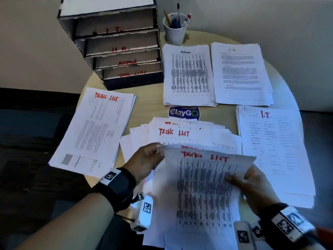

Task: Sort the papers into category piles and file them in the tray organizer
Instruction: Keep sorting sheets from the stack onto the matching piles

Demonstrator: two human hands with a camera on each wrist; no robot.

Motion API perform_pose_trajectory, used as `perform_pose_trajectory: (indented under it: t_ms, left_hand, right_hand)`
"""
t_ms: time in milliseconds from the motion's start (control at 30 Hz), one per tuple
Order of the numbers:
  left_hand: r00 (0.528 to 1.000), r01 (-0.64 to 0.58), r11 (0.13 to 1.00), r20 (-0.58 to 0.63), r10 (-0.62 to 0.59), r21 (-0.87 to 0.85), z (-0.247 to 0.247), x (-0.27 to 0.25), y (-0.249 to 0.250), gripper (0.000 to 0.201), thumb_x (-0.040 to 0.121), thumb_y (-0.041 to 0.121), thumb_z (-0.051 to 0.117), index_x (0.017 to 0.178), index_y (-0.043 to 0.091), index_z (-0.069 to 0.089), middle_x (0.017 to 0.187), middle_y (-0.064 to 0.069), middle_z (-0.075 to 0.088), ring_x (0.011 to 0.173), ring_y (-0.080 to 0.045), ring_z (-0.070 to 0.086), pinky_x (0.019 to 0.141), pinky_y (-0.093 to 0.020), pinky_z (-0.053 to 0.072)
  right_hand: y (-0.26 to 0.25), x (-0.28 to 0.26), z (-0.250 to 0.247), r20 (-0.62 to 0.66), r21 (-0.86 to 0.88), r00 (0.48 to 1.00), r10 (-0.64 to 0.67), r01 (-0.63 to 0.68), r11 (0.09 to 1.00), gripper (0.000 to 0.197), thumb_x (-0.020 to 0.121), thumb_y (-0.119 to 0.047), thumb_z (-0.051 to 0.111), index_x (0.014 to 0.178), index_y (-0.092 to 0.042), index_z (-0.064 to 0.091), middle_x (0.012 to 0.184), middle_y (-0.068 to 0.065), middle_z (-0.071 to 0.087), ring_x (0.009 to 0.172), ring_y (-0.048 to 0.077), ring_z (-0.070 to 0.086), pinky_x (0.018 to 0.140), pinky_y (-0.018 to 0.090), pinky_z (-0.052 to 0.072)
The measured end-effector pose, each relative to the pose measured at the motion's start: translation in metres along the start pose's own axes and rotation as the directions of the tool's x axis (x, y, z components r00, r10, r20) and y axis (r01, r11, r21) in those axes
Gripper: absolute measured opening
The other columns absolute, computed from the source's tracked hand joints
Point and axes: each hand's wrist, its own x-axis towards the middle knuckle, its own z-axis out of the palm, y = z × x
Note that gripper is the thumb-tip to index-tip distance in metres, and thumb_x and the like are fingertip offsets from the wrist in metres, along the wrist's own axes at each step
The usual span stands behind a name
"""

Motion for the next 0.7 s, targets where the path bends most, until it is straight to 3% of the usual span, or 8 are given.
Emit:
perform_pose_trajectory:
  t_ms: [67,133,200,267,400,533,633,700]
  left_hand:
    - [0.993,-0.025,0.999,0.117,0.021,0.029,0.0,-0.004,0.003,0.011,0.098,0.01,0.057,0.101,0.002,0.065,0.068,0.006,0.053,0.056,-0.004,0.038,0.053,-0.016,0.033]
    - [0.985,-0.002,0.993,0.173,-0.019,0.118,-0.003,-0.003,0.005,0.012,0.09,0.009,0.058,0.098,0.007,0.066,0.079,-0.005,0.053,0.061,-0.009,0.039,0.056,-0.018,0.034]
    - [0.979,0.036,0.987,0.193,-0.067,0.159,-0.01,0.004,0.007,0.027,0.086,-0.003,0.053,0.091,0.02,0.068,0.081,-0.006,0.055,0.069,-0.013,0.045,0.064,-0.025,0.039]
    - [0.991,0.021,0.951,0.122,-0.061,0.308,-0.018,0.021,0.008,0.047,0.082,-0.012,0.046,0.097,0.026,0.068,0.101,-0.002,0.062,0.092,-0.016,0.055,0.083,-0.031,0.045]
    - [0.986,-0.113,0.538,0.03,0.161,0.835,-0.033,0.064,0.021,0.048,0.087,0.01,0.06,0.132,0.024,0.057,0.141,-0.003,0.046,0.131,-0.025,0.041,0.109,-0.035,0.036]
    - [0.999,-0.01,0.155,0.016,-0.036,0.988,-0.027,0.092,0.034,0.069,0.079,0.049,0.072,0.139,0.033,0.042,0.138,-0.001,0.046,0.129,-0.03,0.038,0.101,-0.047,0.035]
    - [0.997,0.054,0.155,-0.046,-0.055,0.986,-0.026,0.095,0.035,0.063,0.08,0.048,0.071,0.135,0.033,0.046,0.13,-0.002,0.049,0.125,-0.031,0.041,0.099,-0.047,0.037]
    - [0.999,0.01,0.259,0.001,-0.041,0.966,-0.029,0.092,0.034,0.041,0.087,0.036,0.067,0.126,0.028,0.056,0.124,-0.002,0.055,0.121,-0.031,0.047,0.098,-0.044,0.041]
  right_hand:
    - [0.003,0.006,0.005,-0.048,-0.117,0.999,0.006,-0.012,0.993,0.059,0.057,-0.021,0.092,0.11,-0.017,0.067,0.103,-0.003,0.073,0.092,0.017,0.069,0.089,0.038,0.055]
    - [0.005,0.012,0.008,-0.085,-0.147,0.996,-0.001,-0.011,0.989,0.045,0.069,0.002,0.082,0.105,-0.022,0.071,0.088,-0.013,0.073,0.079,0.005,0.067,0.077,0.021,0.055]
    - [0.001,0.014,0.011,-0.132,-0.177,0.99,-0.044,0.02,0.984,0.02,0.072,0.004,0.079,0.084,-0.011,0.074,0.07,-0.008,0.072,0.064,0.01,0.064,0.056,0.015,0.049]
    - [-0.005,0.015,0.012,-0.17,-0.244,0.981,-0.09,0.047,0.969,0.011,0.071,0.002,0.08,0.077,0.0,0.071,0.065,-0.002,0.069,0.062,0.016,0.062,0.053,0.017,0.047]
    - [-0.011,0.006,0.002,-0.113,-0.176,0.989,-0.095,0.074,0.982,0.024,0.066,0.008,0.08,0.087,0.001,0.071,0.09,0.012,0.072,0.073,0.011,0.068,0.064,0.012,0.051]
    - [-0.005,-0.005,-0.008,0.002,-0.175,0.996,-0.09,0.089,0.981,0.026,0.059,-0.011,0.085,0.073,0.004,0.069,0.096,0.013,0.072,0.084,0.021,0.069,0.068,0.022,0.054]
    - [-0.005,-0.009,-0.006,0.022,-0.115,0.996,-0.088,0.09,0.989,0.015,0.066,0.02,0.07,0.07,0.014,0.057,0.094,0.022,0.071,0.077,0.022,0.068,0.061,0.023,0.053]
    - [0.001,-0.01,-0.008,0.026,-0.148,0.995,-0.098,0.101,0.984,0.019,0.069,0.029,0.063,0.069,0.011,0.055,0.095,0.02,0.072,0.08,0.023,0.068,0.059,0.02,0.05]
